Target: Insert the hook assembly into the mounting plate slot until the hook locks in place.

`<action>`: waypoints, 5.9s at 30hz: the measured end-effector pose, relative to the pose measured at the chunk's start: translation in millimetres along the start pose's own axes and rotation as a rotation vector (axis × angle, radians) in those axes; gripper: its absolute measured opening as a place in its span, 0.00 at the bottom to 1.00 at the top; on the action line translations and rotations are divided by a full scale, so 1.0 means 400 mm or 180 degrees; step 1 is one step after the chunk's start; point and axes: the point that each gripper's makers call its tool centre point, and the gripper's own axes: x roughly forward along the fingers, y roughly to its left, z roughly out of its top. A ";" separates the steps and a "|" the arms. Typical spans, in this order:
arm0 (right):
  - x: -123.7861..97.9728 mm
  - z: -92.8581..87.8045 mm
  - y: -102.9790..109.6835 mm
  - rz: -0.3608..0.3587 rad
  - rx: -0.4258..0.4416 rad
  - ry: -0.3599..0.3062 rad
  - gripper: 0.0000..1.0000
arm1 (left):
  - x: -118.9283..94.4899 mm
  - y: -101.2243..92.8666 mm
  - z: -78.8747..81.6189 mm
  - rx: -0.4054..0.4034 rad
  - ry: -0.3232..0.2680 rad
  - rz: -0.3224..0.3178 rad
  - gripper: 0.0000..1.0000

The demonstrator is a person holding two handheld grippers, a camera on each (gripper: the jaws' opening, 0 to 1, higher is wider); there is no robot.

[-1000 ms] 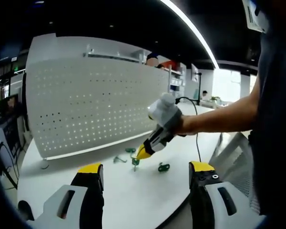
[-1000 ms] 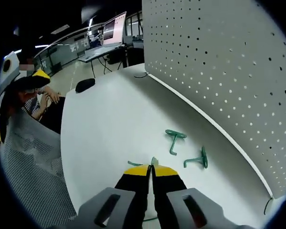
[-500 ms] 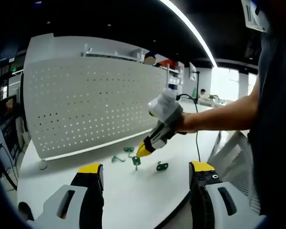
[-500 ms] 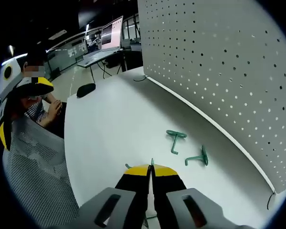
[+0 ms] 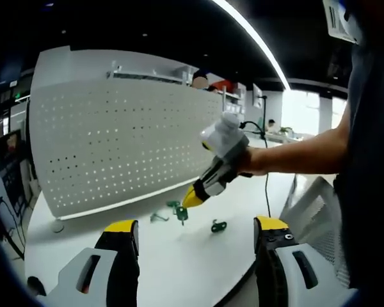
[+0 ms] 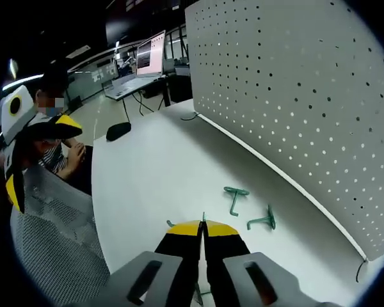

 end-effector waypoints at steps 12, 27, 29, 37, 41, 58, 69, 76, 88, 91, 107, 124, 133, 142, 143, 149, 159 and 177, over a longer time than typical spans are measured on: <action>-0.045 0.054 -0.007 -0.0049 0.0049 -0.0171 0.00 | 0.077 0.036 0.059 0.0176 0.0001 0.0041 0.66; -0.067 0.080 0.005 -0.0071 0.0037 -0.0242 0.00 | 0.204 0.054 0.013 0.0271 0.0345 0.0000 0.47; -0.069 0.081 0.006 -0.0069 0.0041 -0.0249 0.00 | 0.213 0.060 0.003 0.0271 0.0390 0.0004 0.44; -0.073 0.094 0.010 -0.0034 0.0087 -0.0292 0.00 | 0.240 0.074 -0.030 0.0289 0.0487 0.0027 0.37; -0.074 0.100 0.014 -0.0025 0.0075 -0.0297 0.00 | 0.252 0.083 -0.041 0.0300 0.0535 0.0045 0.31; -0.079 0.100 0.016 -0.0031 0.0115 -0.0306 0.00 | 0.269 0.078 -0.052 0.0458 0.0535 0.0029 0.05; -0.077 0.096 0.011 -0.0026 0.0163 -0.0307 0.00 | 0.264 0.071 -0.042 0.0390 0.0456 -0.0024 0.03; -0.076 0.097 0.013 0.0008 0.0185 -0.0331 0.00 | 0.260 0.064 -0.035 0.0213 0.0411 -0.0060 0.02; -0.079 0.087 0.015 0.0025 0.0172 -0.0393 0.05 | 0.253 0.072 -0.032 -0.0001 0.0342 -0.0032 0.02; -0.075 0.077 0.009 0.0041 0.0238 -0.0389 0.05 | 0.250 0.074 -0.027 -0.0056 0.0304 -0.0038 0.02; -0.070 0.099 0.022 0.0111 0.0325 -0.0482 0.02 | 0.245 0.068 -0.007 -0.0133 0.0176 -0.0054 0.01; -0.087 0.122 0.014 0.0096 0.0552 -0.0573 0.00 | 0.248 0.080 0.003 -0.0045 0.0062 0.0045 0.09; -0.096 0.141 0.036 0.0129 0.0580 -0.0629 0.00 | 0.258 0.092 0.010 0.0048 0.0047 0.0191 0.15; -0.102 0.159 0.054 0.0187 0.0663 -0.0694 0.00 | 0.254 0.101 0.027 0.0076 -0.0070 0.0251 0.10; -0.103 0.162 0.057 0.0195 0.0669 -0.0704 0.00 | 0.254 0.102 0.027 0.0084 -0.0065 0.0255 0.09; -0.103 0.168 0.071 0.0216 0.0660 -0.0711 0.00 | 0.251 0.104 0.032 0.0108 -0.0104 0.0263 0.06; -0.112 0.172 0.067 0.0200 0.0715 -0.0754 0.00 | 0.251 0.102 0.035 0.0107 -0.0126 0.0238 0.05; -0.113 0.184 0.070 0.0186 0.0655 -0.0809 0.00 | 0.247 0.106 0.044 0.0144 -0.0182 0.0274 0.03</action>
